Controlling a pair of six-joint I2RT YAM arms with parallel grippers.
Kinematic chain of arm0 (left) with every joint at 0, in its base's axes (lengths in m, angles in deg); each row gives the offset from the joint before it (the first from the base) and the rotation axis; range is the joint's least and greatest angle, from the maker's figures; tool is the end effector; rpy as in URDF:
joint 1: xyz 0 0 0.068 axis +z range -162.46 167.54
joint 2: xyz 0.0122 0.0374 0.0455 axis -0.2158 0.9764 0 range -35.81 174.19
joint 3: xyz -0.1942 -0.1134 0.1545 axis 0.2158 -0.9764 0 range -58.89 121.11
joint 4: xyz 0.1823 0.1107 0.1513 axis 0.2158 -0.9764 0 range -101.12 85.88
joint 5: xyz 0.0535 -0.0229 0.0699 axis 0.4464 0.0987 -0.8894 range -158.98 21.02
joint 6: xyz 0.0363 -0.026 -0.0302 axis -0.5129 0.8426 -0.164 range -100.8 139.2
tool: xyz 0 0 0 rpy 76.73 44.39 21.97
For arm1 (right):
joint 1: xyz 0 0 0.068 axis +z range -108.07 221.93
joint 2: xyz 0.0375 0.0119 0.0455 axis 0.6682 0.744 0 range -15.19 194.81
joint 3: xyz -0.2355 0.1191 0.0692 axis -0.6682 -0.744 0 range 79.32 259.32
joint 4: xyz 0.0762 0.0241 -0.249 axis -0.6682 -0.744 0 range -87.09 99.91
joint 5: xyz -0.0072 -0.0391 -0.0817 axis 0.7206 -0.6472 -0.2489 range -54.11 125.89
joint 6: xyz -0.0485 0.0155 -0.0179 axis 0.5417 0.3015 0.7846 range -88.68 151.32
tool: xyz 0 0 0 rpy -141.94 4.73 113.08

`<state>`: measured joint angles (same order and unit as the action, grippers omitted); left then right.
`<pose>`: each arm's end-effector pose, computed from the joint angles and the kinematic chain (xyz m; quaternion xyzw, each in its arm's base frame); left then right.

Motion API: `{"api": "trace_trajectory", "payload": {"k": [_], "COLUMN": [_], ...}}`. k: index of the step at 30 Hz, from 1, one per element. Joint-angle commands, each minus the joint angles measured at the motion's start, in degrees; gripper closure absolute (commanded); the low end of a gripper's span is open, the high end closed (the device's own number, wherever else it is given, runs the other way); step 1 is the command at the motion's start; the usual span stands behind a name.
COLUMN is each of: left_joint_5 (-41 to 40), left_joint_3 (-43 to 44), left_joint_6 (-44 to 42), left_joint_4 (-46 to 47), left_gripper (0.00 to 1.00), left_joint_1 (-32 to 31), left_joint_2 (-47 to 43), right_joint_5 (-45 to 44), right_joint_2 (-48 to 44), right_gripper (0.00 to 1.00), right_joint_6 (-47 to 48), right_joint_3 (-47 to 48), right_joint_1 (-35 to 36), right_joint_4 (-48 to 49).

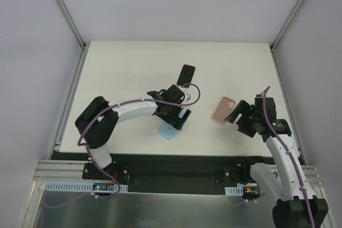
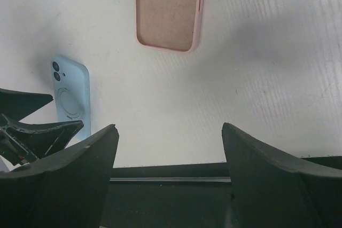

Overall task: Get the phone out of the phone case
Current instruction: Pick up the phone at the center of the board.

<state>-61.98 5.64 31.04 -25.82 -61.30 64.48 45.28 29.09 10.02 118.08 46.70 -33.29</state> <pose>0.2336 -0.2739 0.1867 0.3203 0.9032 -0.1918 0.2118 0.1515 0.0186 0.2520 0.1054 0.9271 0.1539 0.3251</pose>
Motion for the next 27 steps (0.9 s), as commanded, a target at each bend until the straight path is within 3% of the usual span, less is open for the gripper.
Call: {"api": "trace_trajectory", "payload": {"k": [1,14,17,18,21,22,25,27], "left_joint_5": [1.1,-13.9,-12.5,-12.3,-11.1,-10.3,-7.3,-5.2], "left_joint_3": [-0.4,1.2,1.5,1.6,2.4,2.5,3.2,3.7], "left_joint_6": [1.2,2.4,2.5,2.4,1.4,1.1,1.1,1.2], "left_joint_4": [-0.7,-4.1,-4.1,-4.1,-4.1,-4.2,-4.1,-4.1], "left_gripper": [0.01,0.05,0.18,0.30,0.50,0.61,0.72,0.73], "left_joint_1": [-1.3,-5.0,-5.0,-5.1,-5.6,-5.7,-5.7,-5.6], "left_joint_2": [0.1,5.4,6.0,5.9,4.8,4.4,1.9,-0.1], "right_joint_5": [-0.4,-0.2,-0.4,-0.4,-0.6,-0.6,-0.6,-0.3], "right_joint_2": [0.3,1.6,1.8,1.8,1.8,1.8,2.0,2.3], "right_gripper": [0.19,0.18,0.19,0.19,0.19,0.19,0.19,0.19], "right_joint_6": [-0.9,-1.7,-2.2,-2.4,-2.8,-3.0,-3.9,-5.5], "right_joint_3": [-0.2,-0.4,-0.7,-0.7,-0.8,-0.8,-0.7,-1.0], "right_joint_1": [0.7,2.2,2.6,3.0,3.6,3.8,4.9,6.1], "right_joint_4": [1.3,2.6,2.9,2.9,3.0,3.2,3.6,4.4]}}
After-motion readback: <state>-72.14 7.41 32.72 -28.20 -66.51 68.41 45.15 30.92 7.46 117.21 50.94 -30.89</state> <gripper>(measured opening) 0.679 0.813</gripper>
